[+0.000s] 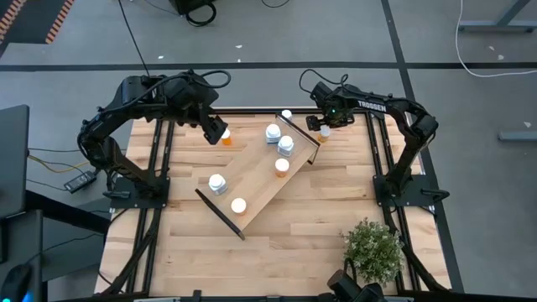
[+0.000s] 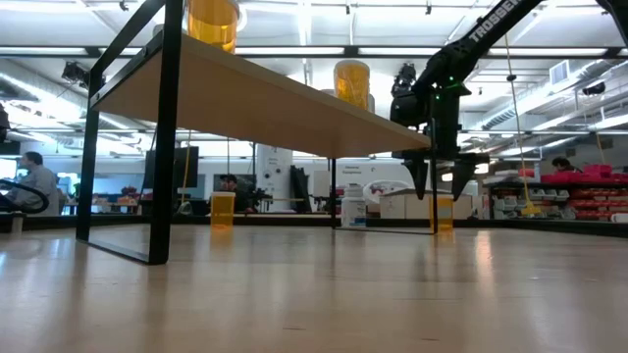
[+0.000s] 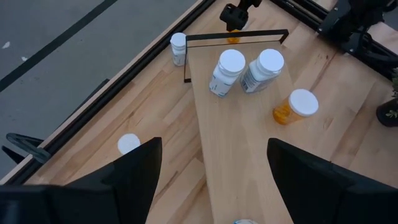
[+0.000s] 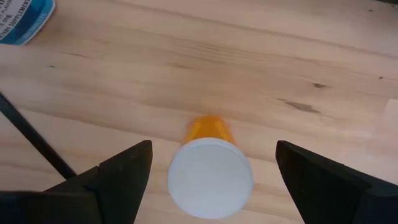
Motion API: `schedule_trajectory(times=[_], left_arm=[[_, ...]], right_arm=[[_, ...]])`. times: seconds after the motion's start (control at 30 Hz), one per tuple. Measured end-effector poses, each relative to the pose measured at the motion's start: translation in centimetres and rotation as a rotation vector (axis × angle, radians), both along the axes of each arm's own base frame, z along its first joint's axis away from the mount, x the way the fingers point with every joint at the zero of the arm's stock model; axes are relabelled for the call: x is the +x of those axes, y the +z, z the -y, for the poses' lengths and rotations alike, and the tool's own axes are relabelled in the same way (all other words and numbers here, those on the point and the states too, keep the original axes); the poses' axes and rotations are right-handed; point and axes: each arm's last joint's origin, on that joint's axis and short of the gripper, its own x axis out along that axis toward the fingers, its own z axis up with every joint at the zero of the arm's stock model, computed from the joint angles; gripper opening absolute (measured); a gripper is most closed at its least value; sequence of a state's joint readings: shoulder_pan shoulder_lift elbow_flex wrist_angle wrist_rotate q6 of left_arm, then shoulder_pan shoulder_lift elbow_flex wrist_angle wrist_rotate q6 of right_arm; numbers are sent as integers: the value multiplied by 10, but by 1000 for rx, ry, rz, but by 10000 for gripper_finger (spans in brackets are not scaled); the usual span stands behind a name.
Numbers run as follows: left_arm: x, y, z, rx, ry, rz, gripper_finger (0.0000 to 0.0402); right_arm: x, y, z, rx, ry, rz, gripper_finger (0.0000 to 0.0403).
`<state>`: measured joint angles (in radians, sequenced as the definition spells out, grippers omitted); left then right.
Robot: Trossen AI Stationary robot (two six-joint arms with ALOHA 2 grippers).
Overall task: Pick and place medicine bottles onto shelf by color
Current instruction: Put the orange pill bottle on the shelf
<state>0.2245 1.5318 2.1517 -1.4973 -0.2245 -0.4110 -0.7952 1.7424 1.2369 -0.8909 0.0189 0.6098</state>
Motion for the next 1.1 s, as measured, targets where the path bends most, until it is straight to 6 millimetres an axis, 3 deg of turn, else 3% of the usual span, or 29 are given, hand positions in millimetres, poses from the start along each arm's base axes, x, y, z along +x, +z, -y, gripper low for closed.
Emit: schedule_trajectory(times=[1.1], left_arm=[[0, 0, 0, -18, 24, 9, 293]], right_arm=[[4, -6, -3, 57, -40, 16, 348]])
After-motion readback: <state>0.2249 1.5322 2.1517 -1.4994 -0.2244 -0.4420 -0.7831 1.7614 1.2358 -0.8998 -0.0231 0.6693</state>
